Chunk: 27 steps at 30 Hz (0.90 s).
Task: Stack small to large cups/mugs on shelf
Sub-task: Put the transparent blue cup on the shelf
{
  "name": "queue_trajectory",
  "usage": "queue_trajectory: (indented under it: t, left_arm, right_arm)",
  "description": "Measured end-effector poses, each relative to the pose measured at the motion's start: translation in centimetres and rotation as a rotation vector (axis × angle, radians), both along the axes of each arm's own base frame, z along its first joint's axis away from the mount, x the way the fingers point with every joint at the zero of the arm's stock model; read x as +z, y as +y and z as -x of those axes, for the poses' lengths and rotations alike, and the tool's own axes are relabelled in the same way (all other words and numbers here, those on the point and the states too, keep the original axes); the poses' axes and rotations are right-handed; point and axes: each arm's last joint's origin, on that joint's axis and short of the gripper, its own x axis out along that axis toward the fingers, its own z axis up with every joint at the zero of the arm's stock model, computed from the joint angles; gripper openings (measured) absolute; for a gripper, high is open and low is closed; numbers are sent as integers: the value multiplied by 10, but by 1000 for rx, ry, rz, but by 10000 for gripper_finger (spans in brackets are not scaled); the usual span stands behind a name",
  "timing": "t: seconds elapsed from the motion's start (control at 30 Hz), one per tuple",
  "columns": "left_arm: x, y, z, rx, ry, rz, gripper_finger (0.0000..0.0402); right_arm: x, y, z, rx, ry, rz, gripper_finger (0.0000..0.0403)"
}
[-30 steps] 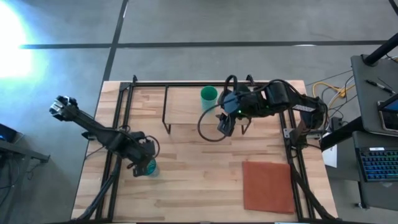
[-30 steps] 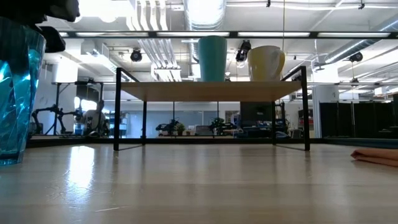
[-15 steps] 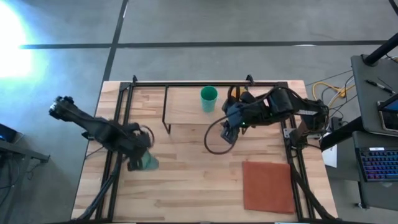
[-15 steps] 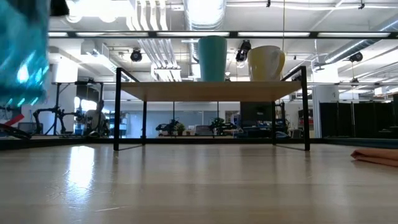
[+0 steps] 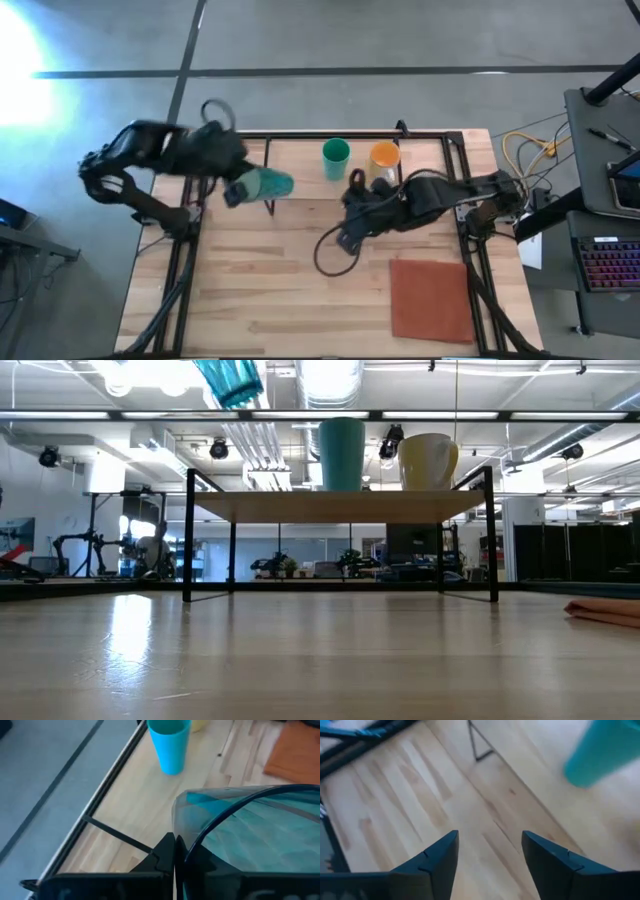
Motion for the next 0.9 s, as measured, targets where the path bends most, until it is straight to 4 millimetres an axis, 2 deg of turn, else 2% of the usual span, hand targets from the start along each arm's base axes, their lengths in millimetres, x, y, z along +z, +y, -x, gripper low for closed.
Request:
queue_trajectory:
  t: [0.13, 0.37, 0.6, 0.8, 0.9]
  left_arm:
    - [-8, 28, -26, -46, 104, 52, 0]
    - [-29, 57, -62, -217, 266, -23, 0]
    - [-43, 74, -78, -360, 354, -45, 0]
    - [-45, 98, -82, -328, 347, -50, 0]
    - [-44, 103, -81, -368, 323, -25, 0]
  right_arm:
    - [-15, 4, -16, -1, -75, -14, 176]
    - [-20, 5, -29, -115, -229, 96, 25]
    - [-29, 7, -52, -111, -434, 69, 9]
    - [-47, 7, -54, -127, -407, 62, 9]
    - [-58, 7, -54, -143, -382, 55, 9]
